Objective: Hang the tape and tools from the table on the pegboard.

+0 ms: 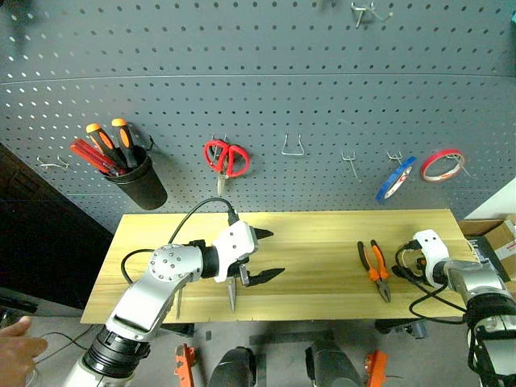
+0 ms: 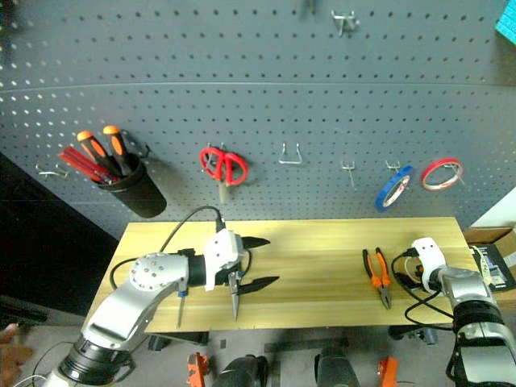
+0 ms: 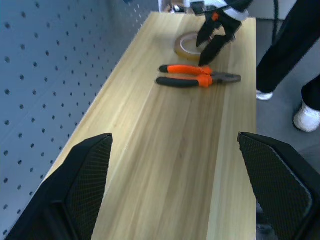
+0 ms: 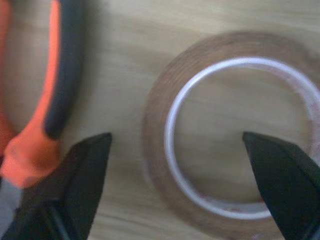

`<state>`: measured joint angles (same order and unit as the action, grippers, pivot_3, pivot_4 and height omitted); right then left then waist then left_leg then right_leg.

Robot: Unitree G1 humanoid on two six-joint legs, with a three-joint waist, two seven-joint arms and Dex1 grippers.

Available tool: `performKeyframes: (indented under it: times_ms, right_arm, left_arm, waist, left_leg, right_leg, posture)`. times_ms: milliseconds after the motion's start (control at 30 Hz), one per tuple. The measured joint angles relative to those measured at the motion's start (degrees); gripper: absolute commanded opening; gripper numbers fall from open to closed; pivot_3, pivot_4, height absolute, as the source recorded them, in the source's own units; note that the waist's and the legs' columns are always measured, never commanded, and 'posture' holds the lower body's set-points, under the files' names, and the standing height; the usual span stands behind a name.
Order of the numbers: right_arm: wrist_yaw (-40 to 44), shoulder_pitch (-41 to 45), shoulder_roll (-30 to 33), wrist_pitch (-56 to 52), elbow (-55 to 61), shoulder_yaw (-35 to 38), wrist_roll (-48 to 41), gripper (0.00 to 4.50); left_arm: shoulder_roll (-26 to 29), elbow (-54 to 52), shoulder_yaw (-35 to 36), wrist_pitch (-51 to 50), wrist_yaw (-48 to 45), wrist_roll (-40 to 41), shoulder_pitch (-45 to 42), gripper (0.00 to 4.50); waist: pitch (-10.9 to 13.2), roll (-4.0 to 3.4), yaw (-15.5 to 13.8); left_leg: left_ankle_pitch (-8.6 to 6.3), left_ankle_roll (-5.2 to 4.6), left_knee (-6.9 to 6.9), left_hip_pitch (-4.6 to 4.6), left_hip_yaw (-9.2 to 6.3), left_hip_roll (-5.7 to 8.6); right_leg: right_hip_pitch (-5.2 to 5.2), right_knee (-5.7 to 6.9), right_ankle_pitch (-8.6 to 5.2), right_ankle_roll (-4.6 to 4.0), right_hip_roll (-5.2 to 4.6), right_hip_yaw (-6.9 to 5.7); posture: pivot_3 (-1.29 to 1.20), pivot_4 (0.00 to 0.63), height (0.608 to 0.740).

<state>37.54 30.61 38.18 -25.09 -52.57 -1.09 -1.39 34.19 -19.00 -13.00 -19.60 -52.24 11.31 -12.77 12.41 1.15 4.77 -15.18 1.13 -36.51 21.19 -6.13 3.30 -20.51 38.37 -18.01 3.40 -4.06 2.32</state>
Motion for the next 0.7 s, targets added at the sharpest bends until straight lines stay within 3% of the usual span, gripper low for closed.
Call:
performKeyframes:
  times_ms: [300, 333, 467, 533, 700]
  right_arm:
    - [3.3, 3.2, -0.03, 3.54, -6.16, -2.49, 2.98, 0.61]
    - [3.17, 2.87, -0.03, 3.82, -5.79, -2.48, 3.12, 0.43]
    - [1.94, -3.44, 1.31, 4.58, 3.2, -2.21, 3.52, 0.43]
    - [1.01, -10.37, 3.88, 4.08, 12.72, -1.35, 3.68, 0.43]
    - [-3.53, -30.71, 7.53, -1.72, 47.32, 8.53, 4.14, 0.43]
  left_arm:
    - [0.56, -0.77, 0.01, 0.23, -0.42, 0.19, 0.93, 4.29]
    - [0.4, -0.77, 0.04, 0.23, -0.42, 0.46, 0.93, 4.29]
    - [-0.69, -0.9, 1.28, 0.67, -0.39, 2.55, 0.76, 4.29]
    - [-0.91, -1.08, 2.18, 1.15, -0.29, 3.53, 0.81, 4.29]
    - [-2.37, -1.64, 4.09, 1.41, 0.18, 5.98, 1.51, 4.29]
  waist:
    - [-0.04, 0.11, -0.17]
    - [-0.05, 0.13, -0.22]
    - [-0.14, 0.03, -0.88]
    - [-0.23, -0.22, -1.55]
    - [-0.31, -0.41, -1.83]
  left_leg:
    - [-0.05, -0.01, -0.23, 0.0, -0.1, 0.03]
    - [-0.07, -0.03, -0.29, 0.01, -0.11, 0.04]
    - [-0.07, -0.01, -0.39, 0.24, -0.16, 0.04]
    - [-0.05, 0.04, -0.46, 0.74, -0.12, 0.06]
    - [0.08, 0.25, -0.55, 1.76, -0.02, 0.05]
  right_leg:
    - [0.28, -0.37, 0.16, 0.26, -0.01, -0.07]
    - [0.29, -0.37, 0.17, 0.28, -0.02, -0.07]
    - [0.1, -0.34, 0.18, 0.3, -0.03, -0.11]
    - [-0.46, -0.23, 0.19, 0.31, -0.04, -0.06]
    - [-1.66, 0.29, 0.18, 0.31, -0.11, 0.03]
  posture:
    - [-0.06, 0.198, 0.74]
    - [-0.06, 0.193, 0.74]
    - [-0.07, 0.185, 0.74]
    - [-0.08, 0.186, 0.74]
    - [-0.09, 0.186, 0.74]
